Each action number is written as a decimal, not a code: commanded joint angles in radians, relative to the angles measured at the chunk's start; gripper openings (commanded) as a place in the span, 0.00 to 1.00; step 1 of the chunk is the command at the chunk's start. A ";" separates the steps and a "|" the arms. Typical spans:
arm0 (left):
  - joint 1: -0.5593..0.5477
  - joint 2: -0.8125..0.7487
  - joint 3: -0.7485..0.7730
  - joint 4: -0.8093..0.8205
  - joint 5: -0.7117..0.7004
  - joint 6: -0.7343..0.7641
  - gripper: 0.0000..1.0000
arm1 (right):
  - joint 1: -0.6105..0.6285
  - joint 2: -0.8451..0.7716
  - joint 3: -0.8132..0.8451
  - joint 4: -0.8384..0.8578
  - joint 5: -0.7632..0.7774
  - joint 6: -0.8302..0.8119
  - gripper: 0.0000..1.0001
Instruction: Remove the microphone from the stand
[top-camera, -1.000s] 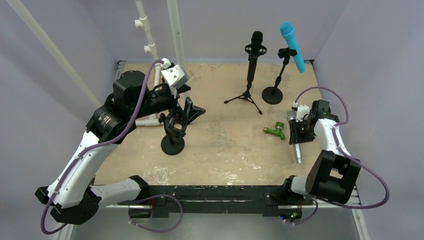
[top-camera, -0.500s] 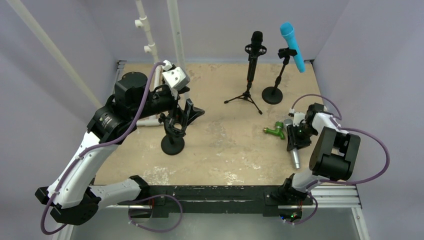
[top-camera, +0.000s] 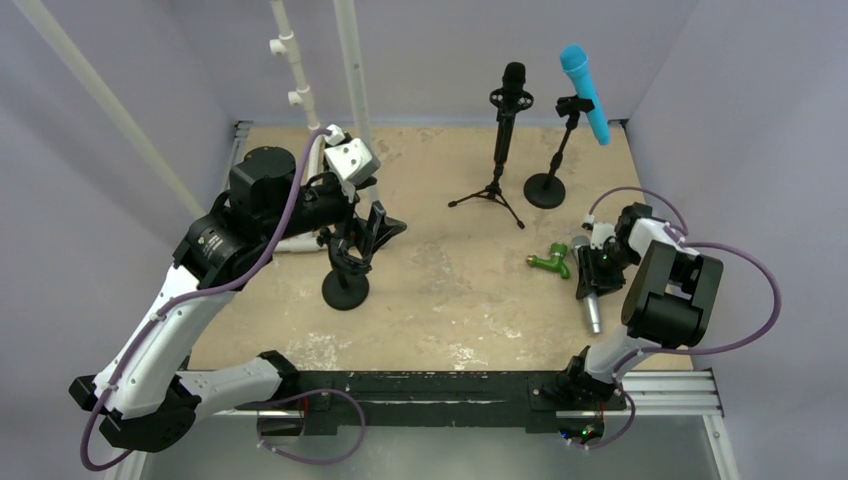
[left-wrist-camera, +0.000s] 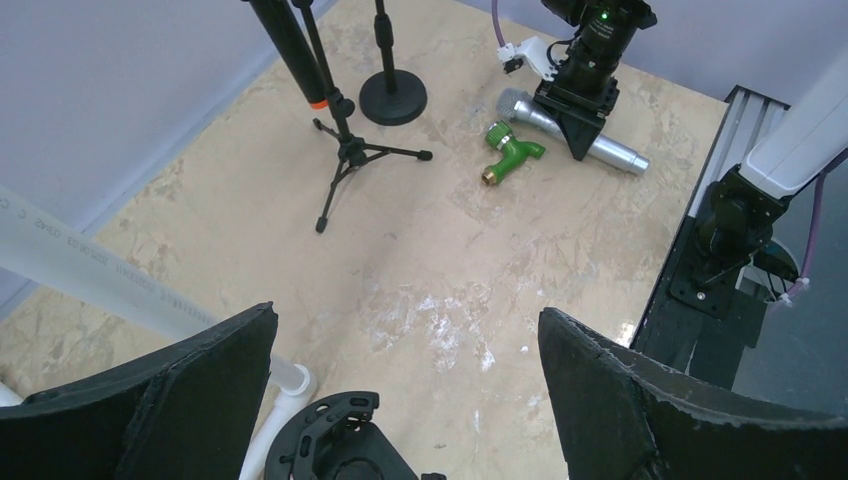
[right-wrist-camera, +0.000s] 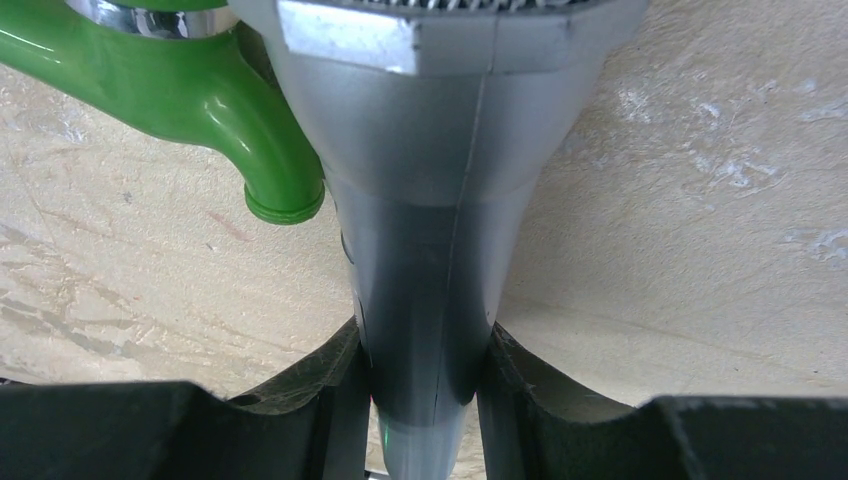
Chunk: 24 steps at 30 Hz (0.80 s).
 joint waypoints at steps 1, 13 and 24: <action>0.004 -0.019 -0.005 0.011 -0.010 0.032 1.00 | -0.010 0.029 0.015 0.022 0.005 -0.004 0.18; 0.004 -0.036 -0.006 -0.006 -0.020 0.055 1.00 | -0.012 0.063 0.031 0.017 0.019 0.006 0.35; 0.004 -0.052 -0.019 -0.018 -0.030 0.071 1.00 | -0.012 0.068 0.027 0.020 0.027 0.007 0.45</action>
